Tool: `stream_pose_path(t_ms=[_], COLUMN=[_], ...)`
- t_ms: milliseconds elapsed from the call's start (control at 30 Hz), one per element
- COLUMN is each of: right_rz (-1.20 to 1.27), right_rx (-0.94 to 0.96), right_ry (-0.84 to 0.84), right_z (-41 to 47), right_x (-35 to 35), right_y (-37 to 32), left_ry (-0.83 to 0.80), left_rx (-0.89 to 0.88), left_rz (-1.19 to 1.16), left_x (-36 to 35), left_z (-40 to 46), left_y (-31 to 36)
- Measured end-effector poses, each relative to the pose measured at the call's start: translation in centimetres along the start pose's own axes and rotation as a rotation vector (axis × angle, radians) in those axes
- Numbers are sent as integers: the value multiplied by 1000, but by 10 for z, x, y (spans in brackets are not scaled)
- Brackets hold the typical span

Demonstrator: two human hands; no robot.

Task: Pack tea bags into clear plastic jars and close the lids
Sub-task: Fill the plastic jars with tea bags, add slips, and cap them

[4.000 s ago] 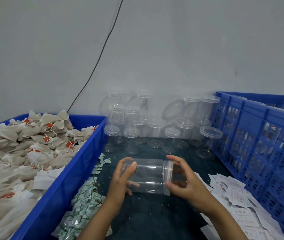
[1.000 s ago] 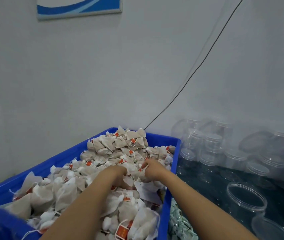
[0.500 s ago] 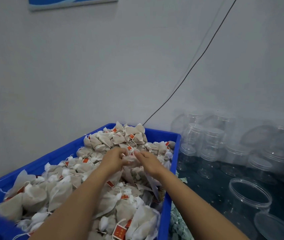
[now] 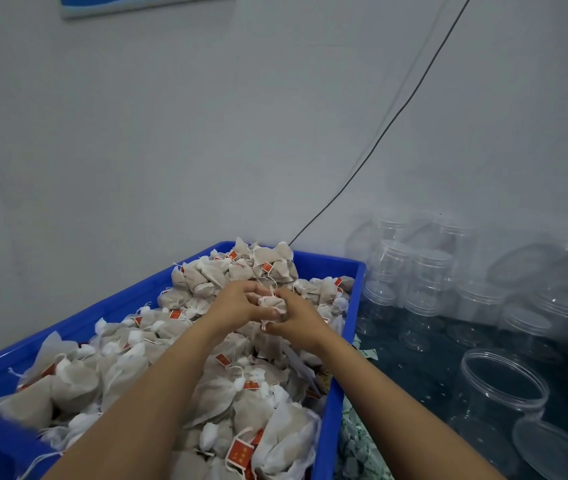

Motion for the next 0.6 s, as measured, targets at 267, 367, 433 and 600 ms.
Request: stream_pose_path(t_ms=[267,367,433,600], right_rz=[197,143,120,105], right_rx=[-121,-150,-163,-153], right_ry=[117,126,134,81], right_z=[1,4,4,3], right_x=[14,13,12,10], right_y=[9,12,14,10], left_ry=[157,60,-109,-293], left_rx=[67,86,240,372], left_rz=[-65,661,834,799], left_x=[19,25,26,31], left_z=[3,-2,-9,-16], left_y=[4,-7,-20,-29])
Point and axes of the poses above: each hand's wrist, its own z-axis towards the middle knuckle, its own x-axis out of the back of the hand, y = z × x, the point moved 5 cm from there along z, towards the middle knuckle, and after that the axes turned 8 degrees about -z, right-handed, at the moved point
